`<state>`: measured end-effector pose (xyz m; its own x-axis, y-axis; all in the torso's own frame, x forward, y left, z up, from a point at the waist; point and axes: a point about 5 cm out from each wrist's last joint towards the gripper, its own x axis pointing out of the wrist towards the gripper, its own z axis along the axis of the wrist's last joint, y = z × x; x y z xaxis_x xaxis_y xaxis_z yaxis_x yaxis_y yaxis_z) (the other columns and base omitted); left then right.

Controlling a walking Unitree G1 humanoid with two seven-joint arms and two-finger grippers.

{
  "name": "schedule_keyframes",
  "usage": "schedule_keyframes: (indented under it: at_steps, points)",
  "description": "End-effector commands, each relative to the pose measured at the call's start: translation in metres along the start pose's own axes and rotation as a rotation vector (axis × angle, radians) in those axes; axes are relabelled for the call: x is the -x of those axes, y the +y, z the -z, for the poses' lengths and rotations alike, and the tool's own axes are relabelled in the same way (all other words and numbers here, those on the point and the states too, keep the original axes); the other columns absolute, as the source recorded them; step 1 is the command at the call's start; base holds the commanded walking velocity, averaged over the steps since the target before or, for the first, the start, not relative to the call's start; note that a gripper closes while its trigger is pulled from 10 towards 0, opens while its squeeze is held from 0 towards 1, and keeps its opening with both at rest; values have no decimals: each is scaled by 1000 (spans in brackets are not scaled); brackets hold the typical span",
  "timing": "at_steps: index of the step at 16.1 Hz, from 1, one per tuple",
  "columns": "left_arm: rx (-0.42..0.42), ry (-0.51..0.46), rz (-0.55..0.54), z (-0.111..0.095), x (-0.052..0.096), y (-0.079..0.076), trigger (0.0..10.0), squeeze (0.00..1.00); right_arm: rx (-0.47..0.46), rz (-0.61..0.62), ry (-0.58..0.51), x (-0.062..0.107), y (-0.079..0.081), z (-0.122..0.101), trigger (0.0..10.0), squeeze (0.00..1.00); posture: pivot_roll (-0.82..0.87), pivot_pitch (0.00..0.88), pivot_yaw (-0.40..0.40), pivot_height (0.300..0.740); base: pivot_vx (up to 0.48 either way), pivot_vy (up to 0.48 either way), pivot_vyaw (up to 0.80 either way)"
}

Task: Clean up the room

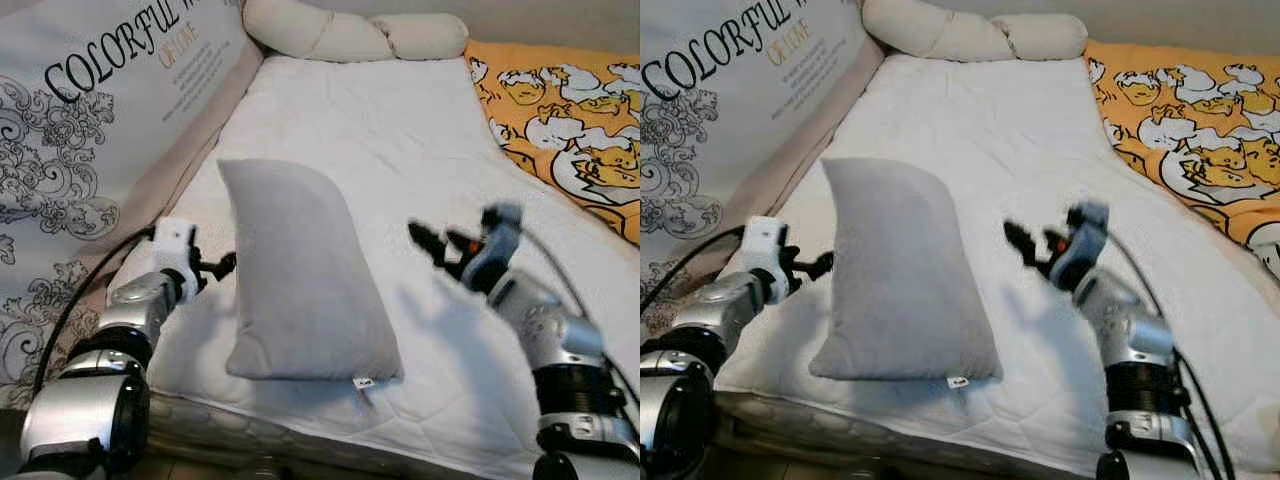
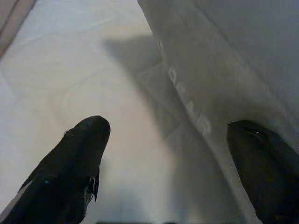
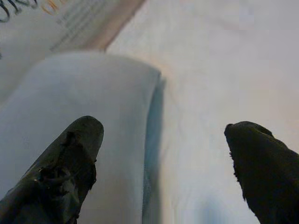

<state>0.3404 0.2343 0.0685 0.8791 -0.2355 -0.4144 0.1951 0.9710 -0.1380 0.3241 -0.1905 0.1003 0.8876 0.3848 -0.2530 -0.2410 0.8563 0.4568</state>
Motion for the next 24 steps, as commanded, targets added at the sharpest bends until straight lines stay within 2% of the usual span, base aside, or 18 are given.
schedule_keyframes:
  at_steps: [1, 3, 4, 5, 6, 8, 10, 13, 15, 16, 17, 18, 19, 20, 21, 22, 23, 24]
  points:
    - [77, -9, 14, 3, 4, 6, 10000, 1000, -37, -19, 8, -6, -1, 4, 10000, 1000, 114, 0, 54, 740, 0, 0, 0]
    - [158, -36, 36, 2, 6, 8, 10000, 1000, -89, -21, 38, -11, -5, 14, 10000, 1000, 121, 0, 53, 740, 0, 0, 0]
    - [277, -89, 57, -2, 10, 13, 10000, 1000, -163, -42, 58, -14, -7, 23, 10000, 1000, 132, 0, 51, 740, 0, 0, 0]
    - [336, -110, 67, -3, 13, 16, 10000, 1000, -199, -52, 65, -16, -8, 27, 10000, 1000, 134, 0, 51, 740, 0, 0, 0]
    - [458, -91, 122, 1, 16, 18, 10000, 1000, -256, -57, 79, -18, -9, 35, 10000, 1000, 151, 0, 42, 740, 0, 0, 0]
    - [606, -55, 242, 15, 21, 11, 10000, 1000, -375, -93, 73, -20, -6, 44, 10000, 1000, 164, 0, 29, 740, 0, 0, 0]
    - [698, -103, 191, 17, 21, 14, 10000, 1000, -421, -121, 92, -22, -2, 53, 10000, 1000, 169, 0, 20, 740, 0, 0, 0]
    - [697, 24, 277, 40, 18, -7, 10000, 1000, -511, -230, 137, -26, 17, 73, 10000, 1000, 181, 0, 12, 740, 0, 0, 0]
    - [667, 92, 337, 50, 14, -25, 10000, 1000, -498, -242, 194, -27, 24, 84, 10000, 1000, 181, 0, 11, 740, 0, 0, 0]
    - [602, 108, 367, 52, 7, -40, 10000, 949, -453, -170, 264, -28, 24, 96, 10000, 1000, 181, 0, 11, 740, 0, 0, 0]
    - [576, 113, 367, 52, 6, -42, 10000, 773, -449, -163, 273, -28, 24, 98, 10000, 1000, 181, 0, 11, 740, 0, 0, 0]
    - [436, 133, 343, 54, 2, -47, 10000, 231, -424, -141, 296, -28, 24, 102, 10000, 0, 185, 0, 5, 740, 0, 0, 0]
    - [301, 156, 310, 57, 0, -49, 10000, 0, -409, -135, 309, -27, 25, 106, 10000, 0, 186, 0, 5, 740, 0, 0, 0]
    - [225, 182, 307, 59, -1, -52, 10000, 0, -407, -142, 312, -27, 26, 107, 10000, 0, 186, 0, 6, 740, 0, 0, 0]
    - [209, 193, 325, 60, -2, -55, 10000, 0, -412, -156, 311, -27, 28, 108, 8588, 0, 186, 0, 7, 740, 0, 0, 0]
    - [199, 214, 332, 62, -2, -59, 10000, 0, -404, -172, 308, -29, 31, 108, 0, 0, 181, 0, 14, 740, 0, 0, 0]
    - [160, 246, 332, 65, -3, -62, 9098, 0, -390, -192, 301, -31, 34, 107, 0, 0, 180, 0, 15, 740, 0, 0, 0]
    - [129, 258, 335, 66, -4, -66, 3490, 0, -375, -205, 297, -32, 37, 106, 0, 0, 178, 0, 17, 740, 0, 0, 0]
